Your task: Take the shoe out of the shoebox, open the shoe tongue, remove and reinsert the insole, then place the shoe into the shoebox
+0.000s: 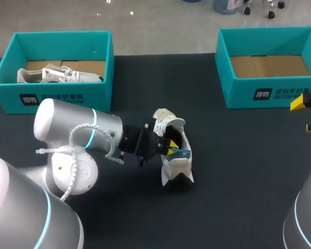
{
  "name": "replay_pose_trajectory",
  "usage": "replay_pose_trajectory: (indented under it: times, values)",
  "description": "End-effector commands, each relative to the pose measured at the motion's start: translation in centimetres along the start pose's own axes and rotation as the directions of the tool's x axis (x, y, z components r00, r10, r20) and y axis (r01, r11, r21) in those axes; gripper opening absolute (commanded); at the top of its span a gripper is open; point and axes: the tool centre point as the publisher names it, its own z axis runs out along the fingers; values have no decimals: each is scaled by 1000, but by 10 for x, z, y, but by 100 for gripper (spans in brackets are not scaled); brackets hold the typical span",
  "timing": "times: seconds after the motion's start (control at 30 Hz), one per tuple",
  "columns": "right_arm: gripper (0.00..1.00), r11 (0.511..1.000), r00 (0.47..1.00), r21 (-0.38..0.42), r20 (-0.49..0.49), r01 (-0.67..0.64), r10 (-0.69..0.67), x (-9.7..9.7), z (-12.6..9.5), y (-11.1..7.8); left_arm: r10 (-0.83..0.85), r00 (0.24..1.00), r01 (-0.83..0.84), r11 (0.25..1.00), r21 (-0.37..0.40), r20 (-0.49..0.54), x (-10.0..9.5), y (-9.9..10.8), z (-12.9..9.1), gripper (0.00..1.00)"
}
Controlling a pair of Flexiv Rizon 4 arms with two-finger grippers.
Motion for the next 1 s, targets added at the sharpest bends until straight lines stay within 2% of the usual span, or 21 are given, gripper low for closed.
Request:
replay_pose_trajectory:
  times: [0.03,0.47,0.57,0.67,0.7,1.0]
  values:
    - [100,1000,1000,-2,3,-2,2,0,0,-1,0,1000,0,1000,-15,9,4,-5,-7,42]
    - [100,1000,1000,-2,3,-2,2,0,0,-1,3,1000,-2,1000,-28,29,9,-10,-20,35]
    - [100,1000,1000,-2,3,-2,2,0,0,-1,3,999,-2,1000,-29,32,9,-9,-20,24]
    - [100,1000,1000,-2,3,-2,2,0,0,-1,4,1000,-4,1000,-26,28,10,-9,-21,3]
    - [100,1000,1000,-2,3,-2,2,0,0,-1,6,1000,-5,1000,-26,23,10,-9,-20,0]
    - [100,1000,1000,-2,3,-2,2,0,0,-1,-6,1000,6,1000,-15,-5,18,-7,-15,0]
